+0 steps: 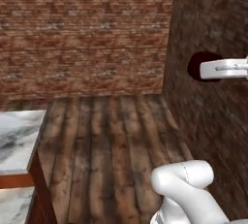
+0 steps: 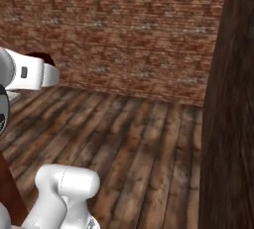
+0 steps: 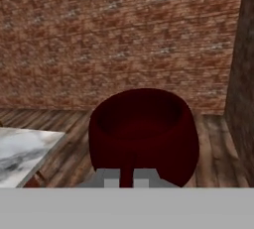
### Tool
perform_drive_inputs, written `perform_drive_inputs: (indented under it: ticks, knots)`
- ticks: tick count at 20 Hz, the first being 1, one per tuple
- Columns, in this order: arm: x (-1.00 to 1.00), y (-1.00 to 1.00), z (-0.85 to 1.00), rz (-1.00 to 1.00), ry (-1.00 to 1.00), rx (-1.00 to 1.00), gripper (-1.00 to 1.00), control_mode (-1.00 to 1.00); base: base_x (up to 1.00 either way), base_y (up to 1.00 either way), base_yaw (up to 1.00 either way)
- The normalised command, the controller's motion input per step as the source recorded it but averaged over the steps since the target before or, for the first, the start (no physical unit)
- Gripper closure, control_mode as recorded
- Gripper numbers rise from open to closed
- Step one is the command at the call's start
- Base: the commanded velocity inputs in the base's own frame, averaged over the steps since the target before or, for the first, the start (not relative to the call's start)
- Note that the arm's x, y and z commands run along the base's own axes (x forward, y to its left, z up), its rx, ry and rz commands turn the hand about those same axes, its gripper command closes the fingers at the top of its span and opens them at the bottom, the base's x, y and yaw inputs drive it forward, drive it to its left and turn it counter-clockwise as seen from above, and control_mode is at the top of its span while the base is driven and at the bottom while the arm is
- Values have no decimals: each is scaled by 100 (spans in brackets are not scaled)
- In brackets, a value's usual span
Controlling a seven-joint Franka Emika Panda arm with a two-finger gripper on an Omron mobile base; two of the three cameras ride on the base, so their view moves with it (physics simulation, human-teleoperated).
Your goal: There is a tray on the dining counter. Grab the cup, mug, and pitcher and place them on the tray. The pitcher may be placed next to the tray if it cannot fit the tray.
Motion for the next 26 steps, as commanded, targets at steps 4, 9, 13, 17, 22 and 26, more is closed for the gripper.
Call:
perform_drive_inputs:
  ticks: [4,9,13,17,22,26]
  knots:
    - [0,0,0,0,0,0,100,100,100,0,3]
    - [0,0,0,0,0,0,100,100,100,5,6]
    - [0,0,0,0,0,0,100,100,100,38,12]
    - [0,0,0,0,0,0,100,100,100,43,15]
    - [0,0,0,0,0,0,100,100,100,48,23]
    - [0,0,0,0,0,0,100,100,100,35,39]
